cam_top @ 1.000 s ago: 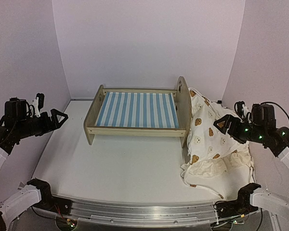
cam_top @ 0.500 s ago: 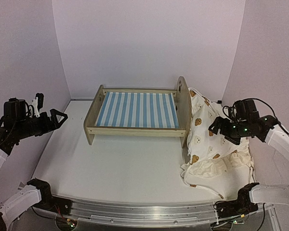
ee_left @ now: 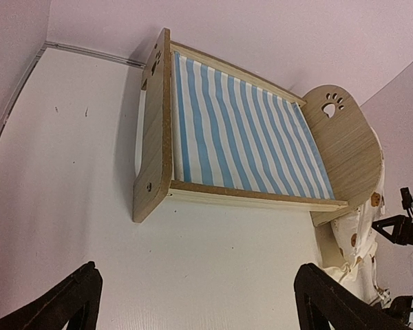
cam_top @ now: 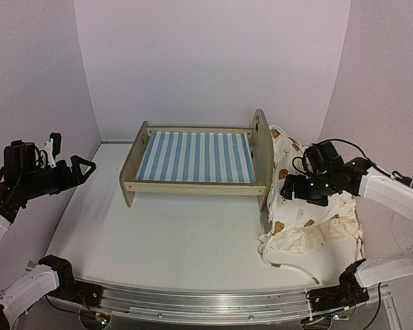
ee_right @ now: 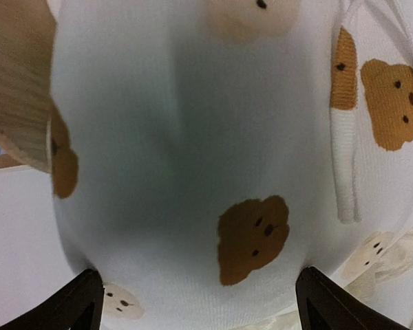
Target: Set up the pet bed
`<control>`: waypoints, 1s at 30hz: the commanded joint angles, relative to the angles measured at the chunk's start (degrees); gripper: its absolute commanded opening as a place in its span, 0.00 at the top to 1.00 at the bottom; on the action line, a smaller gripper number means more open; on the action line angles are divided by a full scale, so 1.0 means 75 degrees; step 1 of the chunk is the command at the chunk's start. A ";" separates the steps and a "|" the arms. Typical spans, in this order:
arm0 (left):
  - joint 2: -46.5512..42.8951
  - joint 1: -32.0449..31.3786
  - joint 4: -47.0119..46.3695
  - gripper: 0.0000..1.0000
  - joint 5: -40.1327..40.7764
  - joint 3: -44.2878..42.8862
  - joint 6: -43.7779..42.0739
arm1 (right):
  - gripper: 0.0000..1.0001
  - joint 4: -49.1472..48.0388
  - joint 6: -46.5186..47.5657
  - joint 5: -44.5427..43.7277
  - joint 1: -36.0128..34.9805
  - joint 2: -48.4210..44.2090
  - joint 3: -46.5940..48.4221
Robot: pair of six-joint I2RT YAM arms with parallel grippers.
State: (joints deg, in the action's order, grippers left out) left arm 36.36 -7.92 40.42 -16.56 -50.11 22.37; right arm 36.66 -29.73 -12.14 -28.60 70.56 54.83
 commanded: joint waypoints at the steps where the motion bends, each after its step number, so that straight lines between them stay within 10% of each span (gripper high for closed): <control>1: -0.0135 0.0017 -0.0317 0.01 -0.0056 0.0001 -0.0076 | 0.02 -0.0165 0.0215 -0.0934 -0.0008 0.0412 0.0294; 6: -0.0168 0.0016 -0.0316 0.01 -0.0054 -0.0003 -0.0078 | 0.10 -0.0610 0.0585 -0.0988 -0.0010 0.0658 0.0239; 18: -0.0173 0.0019 -0.0295 0.01 0.0016 -0.0010 -0.0054 | 0.98 -0.0975 0.1141 -0.0052 -0.0010 0.0336 0.0730; 30: -0.0324 0.0013 -0.0303 0.01 0.0019 -0.0007 -0.0053 | 1.00 0.0214 0.1259 0.1033 -0.0007 -0.0258 0.2889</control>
State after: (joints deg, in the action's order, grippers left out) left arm 34.46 -7.92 40.42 -16.36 -50.11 22.37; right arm 36.57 -21.02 -9.92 -28.51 71.49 68.88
